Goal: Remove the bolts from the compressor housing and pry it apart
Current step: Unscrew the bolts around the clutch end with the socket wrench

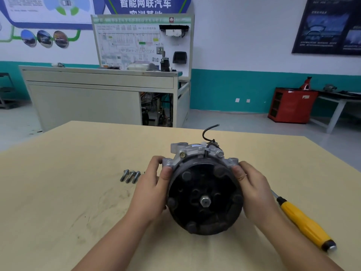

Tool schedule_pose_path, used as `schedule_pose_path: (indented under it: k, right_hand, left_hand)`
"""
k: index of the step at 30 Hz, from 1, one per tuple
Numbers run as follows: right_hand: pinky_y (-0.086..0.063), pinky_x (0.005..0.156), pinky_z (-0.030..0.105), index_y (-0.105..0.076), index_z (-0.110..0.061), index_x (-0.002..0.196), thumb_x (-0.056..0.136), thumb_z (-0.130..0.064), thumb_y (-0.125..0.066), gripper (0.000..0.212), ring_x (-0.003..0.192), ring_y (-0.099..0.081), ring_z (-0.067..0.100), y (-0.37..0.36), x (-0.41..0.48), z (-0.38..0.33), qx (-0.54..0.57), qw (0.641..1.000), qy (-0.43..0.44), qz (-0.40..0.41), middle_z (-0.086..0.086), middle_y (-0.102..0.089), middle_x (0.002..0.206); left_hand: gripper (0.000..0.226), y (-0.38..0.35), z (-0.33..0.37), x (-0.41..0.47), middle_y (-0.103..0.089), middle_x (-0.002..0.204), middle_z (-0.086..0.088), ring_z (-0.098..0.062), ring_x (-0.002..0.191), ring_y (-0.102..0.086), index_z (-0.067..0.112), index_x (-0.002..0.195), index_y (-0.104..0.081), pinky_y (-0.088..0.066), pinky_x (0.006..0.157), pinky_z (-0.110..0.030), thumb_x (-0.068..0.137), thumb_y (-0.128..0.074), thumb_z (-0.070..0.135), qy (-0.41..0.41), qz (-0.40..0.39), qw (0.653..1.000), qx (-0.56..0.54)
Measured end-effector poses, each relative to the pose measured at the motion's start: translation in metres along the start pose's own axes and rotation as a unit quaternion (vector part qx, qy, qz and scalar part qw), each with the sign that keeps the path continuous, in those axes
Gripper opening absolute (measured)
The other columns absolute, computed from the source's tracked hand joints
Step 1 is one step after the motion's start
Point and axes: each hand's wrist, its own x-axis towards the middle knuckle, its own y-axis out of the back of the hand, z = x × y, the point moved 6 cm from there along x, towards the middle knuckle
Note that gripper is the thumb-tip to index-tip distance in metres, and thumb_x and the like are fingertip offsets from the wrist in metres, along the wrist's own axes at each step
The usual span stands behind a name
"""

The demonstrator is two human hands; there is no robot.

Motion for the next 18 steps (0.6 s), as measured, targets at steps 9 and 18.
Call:
schedule_pose_path:
  k: [9,18]
  right_hand:
    - [-0.03,0.034,0.017,-0.056,-0.021,0.084,0.052,-0.086,-0.05,0.073,0.035,-0.046,0.007,0.002,0.0,-0.006,0.171,0.975,-0.123,-0.07,-0.005,-0.057,0.049]
    - [-0.018,0.05,0.032,-0.066,-0.022,0.073,0.072,-0.068,-0.051,0.048,0.037,-0.049,0.022,0.0,0.006,0.004,0.285,0.934,-0.165,-0.139,0.011,-0.055,0.048]
  left_hand:
    - [0.019,0.016,0.015,-0.007,-0.074,0.091,0.011,-0.021,0.077,-0.068,0.046,0.099,-0.066,-0.05,0.082,-0.062,0.087,-0.052,0.043,0.089,-0.016,0.988,-0.124]
    - [0.072,-0.001,0.031,0.021,-0.056,0.043,-0.012,-0.02,0.033,-0.05,0.024,0.047,-0.066,-0.028,0.035,-0.016,0.102,-0.021,0.015,0.123,-0.192,0.973,-0.021]
